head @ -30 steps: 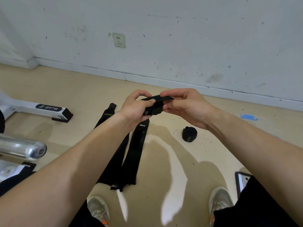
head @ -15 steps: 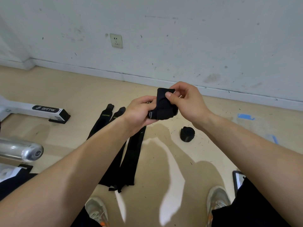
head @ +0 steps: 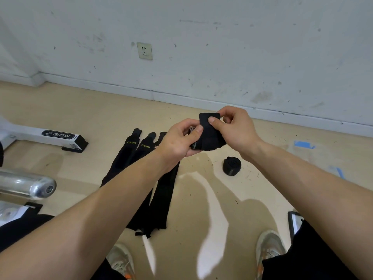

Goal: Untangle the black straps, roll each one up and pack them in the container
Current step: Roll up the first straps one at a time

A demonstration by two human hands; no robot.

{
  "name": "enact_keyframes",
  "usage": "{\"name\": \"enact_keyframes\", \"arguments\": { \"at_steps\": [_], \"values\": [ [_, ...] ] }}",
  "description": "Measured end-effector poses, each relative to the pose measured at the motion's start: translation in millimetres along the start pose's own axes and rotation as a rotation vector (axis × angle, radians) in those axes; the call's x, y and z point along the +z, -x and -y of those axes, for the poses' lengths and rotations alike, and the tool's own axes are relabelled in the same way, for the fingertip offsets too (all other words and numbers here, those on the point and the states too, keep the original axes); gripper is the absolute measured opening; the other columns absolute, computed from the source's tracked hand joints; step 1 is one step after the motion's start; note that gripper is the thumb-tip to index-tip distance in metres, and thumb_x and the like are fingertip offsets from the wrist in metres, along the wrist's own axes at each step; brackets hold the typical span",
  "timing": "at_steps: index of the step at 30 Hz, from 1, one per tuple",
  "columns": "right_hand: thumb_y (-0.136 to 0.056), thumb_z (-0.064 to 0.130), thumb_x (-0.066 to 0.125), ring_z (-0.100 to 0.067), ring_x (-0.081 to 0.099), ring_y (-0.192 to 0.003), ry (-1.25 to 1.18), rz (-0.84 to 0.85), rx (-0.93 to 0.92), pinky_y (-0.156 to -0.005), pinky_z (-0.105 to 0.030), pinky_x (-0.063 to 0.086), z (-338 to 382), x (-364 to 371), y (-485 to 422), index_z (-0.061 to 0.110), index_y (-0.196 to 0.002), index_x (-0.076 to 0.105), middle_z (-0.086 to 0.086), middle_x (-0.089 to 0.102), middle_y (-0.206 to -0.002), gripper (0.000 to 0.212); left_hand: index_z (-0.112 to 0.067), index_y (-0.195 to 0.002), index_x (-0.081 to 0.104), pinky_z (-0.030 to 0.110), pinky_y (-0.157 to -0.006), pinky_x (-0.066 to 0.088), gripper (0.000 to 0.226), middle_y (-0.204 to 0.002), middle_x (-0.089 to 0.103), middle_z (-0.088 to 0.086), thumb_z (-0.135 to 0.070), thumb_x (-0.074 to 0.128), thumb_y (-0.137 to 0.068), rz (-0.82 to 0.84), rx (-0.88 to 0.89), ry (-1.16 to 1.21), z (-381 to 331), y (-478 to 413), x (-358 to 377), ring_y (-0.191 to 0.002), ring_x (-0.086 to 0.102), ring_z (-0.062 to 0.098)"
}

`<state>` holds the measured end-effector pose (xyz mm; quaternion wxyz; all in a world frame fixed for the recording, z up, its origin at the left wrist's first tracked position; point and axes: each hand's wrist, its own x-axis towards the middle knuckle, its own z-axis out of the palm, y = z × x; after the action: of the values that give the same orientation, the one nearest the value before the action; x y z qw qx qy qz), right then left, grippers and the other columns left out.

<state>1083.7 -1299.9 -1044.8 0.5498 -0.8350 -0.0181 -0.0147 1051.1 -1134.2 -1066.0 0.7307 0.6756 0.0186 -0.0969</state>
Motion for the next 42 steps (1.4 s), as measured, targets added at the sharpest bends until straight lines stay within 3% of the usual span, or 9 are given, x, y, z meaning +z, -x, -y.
{"name": "enact_keyframes", "arguments": {
  "at_steps": [5,8,12,16,24,29,35,38,42],
  "values": [
    [-0.092,0.019,0.073,-0.003,0.045,-0.047,-0.014,0.090,0.081,-0.046,-0.014,0.036,-3.2,-2.8,1.9,0.015,-0.078,0.065,0.007,0.045,-0.057,0.017,-0.025,-0.117,0.050,0.045,-0.086,0.063,0.027,-0.127,0.064,0.013,-0.019,0.068,-0.098,-0.015,0.014,-0.119,-1.0,0.1,-7.4,-0.099,0.074,0.026],
    [-0.094,0.018,0.070,-0.015,0.059,-0.062,-0.090,0.174,0.140,-0.062,-0.027,0.051,-4.1,-3.5,3.6,0.011,-0.083,0.065,0.000,0.062,-0.070,0.014,-0.026,-0.121,0.047,0.048,-0.092,0.061,0.037,-0.124,0.067,0.010,-0.018,0.072,-0.095,0.005,0.035,-0.195,-5.2,1.0,-10.8,-0.101,0.074,0.030],
    [-0.099,0.020,0.064,-0.025,0.070,-0.079,-0.195,0.280,0.255,-0.082,-0.044,0.060,-3.6,-5.0,7.3,0.016,-0.088,0.059,-0.004,0.069,-0.085,0.013,-0.023,-0.125,0.046,0.033,-0.080,0.060,0.042,-0.120,0.069,0.002,-0.015,0.073,-0.094,0.023,0.049,-0.225,-8.6,2.2,-11.9,-0.097,0.073,0.029],
    [-0.100,0.018,0.062,-0.029,0.070,-0.082,-0.280,0.340,0.333,-0.081,-0.046,0.060,-1.4,-8.2,10.2,0.013,-0.091,0.057,-0.012,0.068,-0.090,0.011,-0.027,-0.128,0.046,0.019,-0.069,0.053,0.045,-0.122,0.068,0.002,-0.013,0.072,-0.095,0.068,0.067,-0.263,-14.1,4.5,-14.9,-0.088,0.073,0.025],
    [-0.099,0.014,0.061,-0.032,0.066,-0.086,-0.362,0.362,0.385,-0.067,-0.036,0.056,-3.2,-10.2,9.4,0.008,-0.100,0.060,-0.015,0.067,-0.092,0.006,-0.029,-0.125,0.054,0.019,-0.067,0.053,0.041,-0.116,0.068,0.009,-0.006,0.071,-0.095,0.129,0.137,-0.308,-19.0,9.3,-12.4,-0.079,0.074,0.022],
    [-0.099,0.014,0.057,-0.028,0.062,-0.075,-0.387,0.374,0.420,-0.059,-0.032,0.051,-3.6,-9.5,7.8,0.016,-0.080,0.058,-0.008,0.063,-0.081,0.019,-0.027,-0.118,0.063,0.026,-0.075,0.057,0.034,-0.111,0.071,0.009,-0.006,0.072,-0.093,0.143,0.165,-0.324,-18.3,9.8,-10.1,-0.082,0.073,0.024],
    [-0.098,0.014,0.053,-0.027,0.070,-0.065,-0.332,0.397,0.413,-0.063,-0.032,0.044,0.6,-8.6,10.7,0.014,-0.087,0.067,-0.010,0.068,-0.081,0.018,-0.015,-0.117,0.072,0.016,-0.079,0.052,0.024,-0.114,0.072,-0.002,-0.006,0.068,-0.096,0.138,0.225,-0.407,-15.4,8.7,-3.1,-0.095,0.069,0.004],
    [-0.098,0.014,0.052,-0.031,0.070,-0.069,-0.329,0.394,0.406,-0.063,-0.032,0.044,1.6,-8.0,10.0,0.016,-0.091,0.069,-0.010,0.071,-0.083,0.018,-0.021,-0.118,0.074,0.021,-0.095,0.050,0.024,-0.123,0.068,-0.007,-0.014,0.071,-0.094,0.102,0.257,-0.471,-13.9,7.4,-0.6,-0.113,0.064,0.003],
    [-0.098,0.009,0.048,-0.031,0.066,-0.073,-0.340,0.366,0.408,-0.067,-0.039,0.047,2.3,-7.3,8.6,0.016,-0.093,0.068,-0.013,0.070,-0.089,0.022,-0.027,-0.120,0.070,0.029,-0.103,0.050,0.048,-0.126,0.063,-0.008,-0.032,0.086,-0.075,0.125,0.260,-0.512,-16.3,10.6,1.1,-0.117,0.061,0.004]
  ]
}}
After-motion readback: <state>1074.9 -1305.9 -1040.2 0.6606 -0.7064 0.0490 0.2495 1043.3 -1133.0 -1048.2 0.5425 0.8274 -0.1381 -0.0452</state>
